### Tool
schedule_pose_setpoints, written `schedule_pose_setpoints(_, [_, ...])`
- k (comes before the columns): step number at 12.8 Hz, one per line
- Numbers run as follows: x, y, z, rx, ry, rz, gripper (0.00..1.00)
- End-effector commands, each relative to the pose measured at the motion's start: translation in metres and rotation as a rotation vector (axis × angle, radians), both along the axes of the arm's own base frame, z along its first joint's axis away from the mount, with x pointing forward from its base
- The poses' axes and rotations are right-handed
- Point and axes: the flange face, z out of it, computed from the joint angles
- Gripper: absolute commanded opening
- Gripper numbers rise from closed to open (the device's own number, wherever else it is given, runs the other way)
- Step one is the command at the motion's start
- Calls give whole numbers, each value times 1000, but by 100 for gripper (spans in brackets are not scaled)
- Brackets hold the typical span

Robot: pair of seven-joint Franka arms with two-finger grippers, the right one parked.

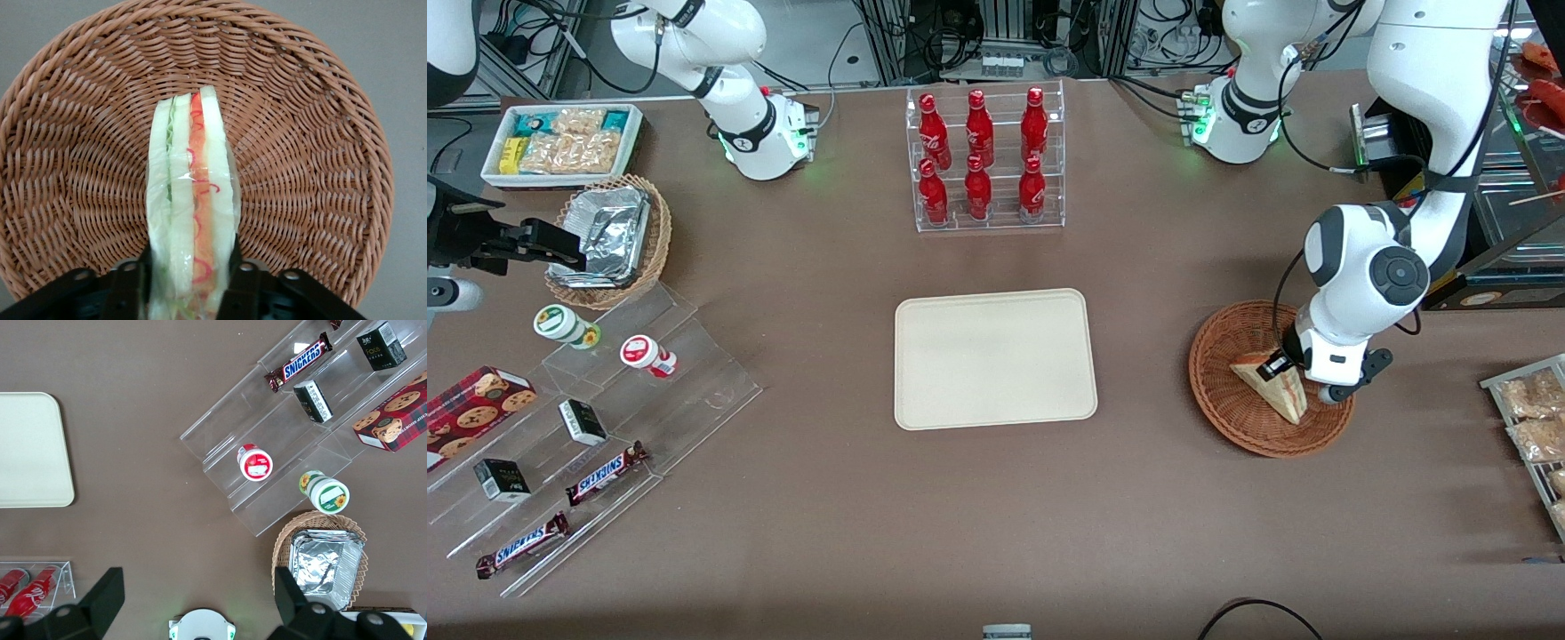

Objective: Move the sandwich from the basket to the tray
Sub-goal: 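Lower the left gripper around the sandwich and close on it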

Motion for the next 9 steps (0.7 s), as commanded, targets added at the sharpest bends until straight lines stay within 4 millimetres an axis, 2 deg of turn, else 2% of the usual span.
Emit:
schedule_pose_setpoints(1, [11, -3, 20, 3, -29, 2, 0])
schedule_pose_setpoints(3, [24, -6, 53, 13, 5, -8, 0])
schedule_pose_setpoints(6, [47, -21, 116, 51, 70, -51, 0])
schedule_pose_setpoints(8, [53, -30, 140, 53, 70, -62, 0])
schedule_pose_setpoints(9, [53, -48, 151, 50, 57, -85, 0])
